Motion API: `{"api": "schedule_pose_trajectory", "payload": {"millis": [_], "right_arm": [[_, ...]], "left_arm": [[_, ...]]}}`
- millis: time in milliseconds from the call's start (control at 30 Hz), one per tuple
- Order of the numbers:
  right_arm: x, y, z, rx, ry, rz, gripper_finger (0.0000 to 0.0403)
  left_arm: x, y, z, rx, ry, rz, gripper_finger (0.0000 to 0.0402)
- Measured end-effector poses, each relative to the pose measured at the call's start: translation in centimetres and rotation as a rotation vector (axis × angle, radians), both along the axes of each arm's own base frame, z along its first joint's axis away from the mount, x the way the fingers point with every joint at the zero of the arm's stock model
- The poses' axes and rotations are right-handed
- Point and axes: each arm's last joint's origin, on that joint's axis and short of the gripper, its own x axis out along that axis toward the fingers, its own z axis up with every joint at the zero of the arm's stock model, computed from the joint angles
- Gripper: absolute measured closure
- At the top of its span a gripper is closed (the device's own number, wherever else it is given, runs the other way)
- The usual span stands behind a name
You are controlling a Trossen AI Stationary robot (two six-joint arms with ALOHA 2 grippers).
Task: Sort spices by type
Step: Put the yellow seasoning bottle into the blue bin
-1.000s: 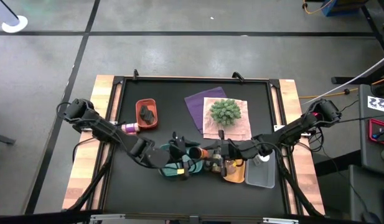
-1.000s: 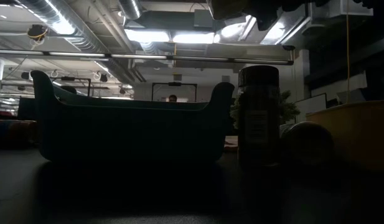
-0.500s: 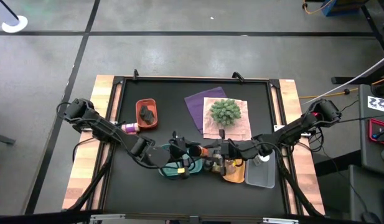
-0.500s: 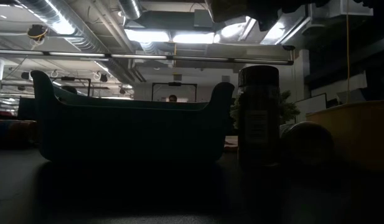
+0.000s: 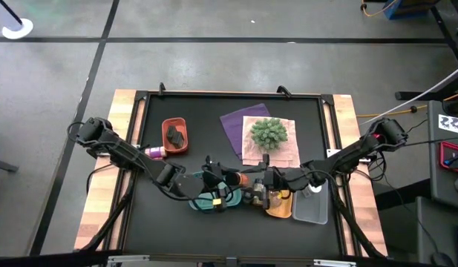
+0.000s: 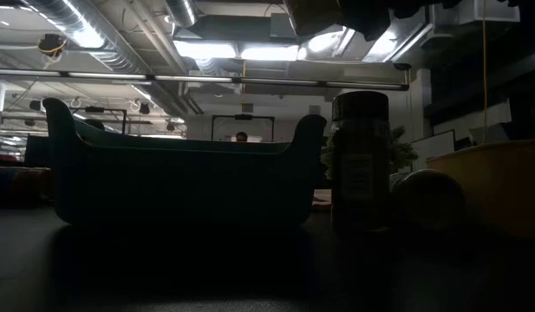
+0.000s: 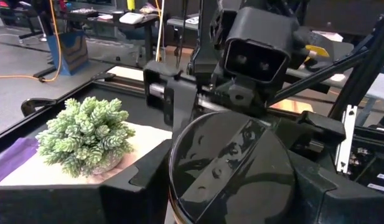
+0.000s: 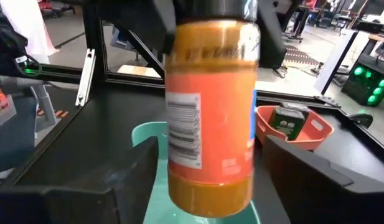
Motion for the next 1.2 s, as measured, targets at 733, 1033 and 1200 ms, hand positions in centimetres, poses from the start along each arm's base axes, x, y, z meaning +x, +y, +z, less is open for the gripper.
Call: {"api": "schedule_pose_trajectory", "payload": {"millis": [733, 1033, 1200], "right_arm": [[-5.4, -2.5, 4.4, -0.035, 0.090, 0.015, 0.0106], [-5.6, -2.2, 3.5, -0.038, 0.186, 0.143, 0.0107], [-5.6, -2.2, 3.2, 0.023, 0.223, 0.141, 0.0107]], "left_arm": [[-1.6, 1.4, -4.8, -0.175, 0.233, 0.155, 0.0195], [-2.4, 2.7, -8.1, -0.242, 0.237, 0.219, 0.0194], [-2.6, 2.8, -9.0, -0.256, 0.210, 0.213, 0.0194]]}}
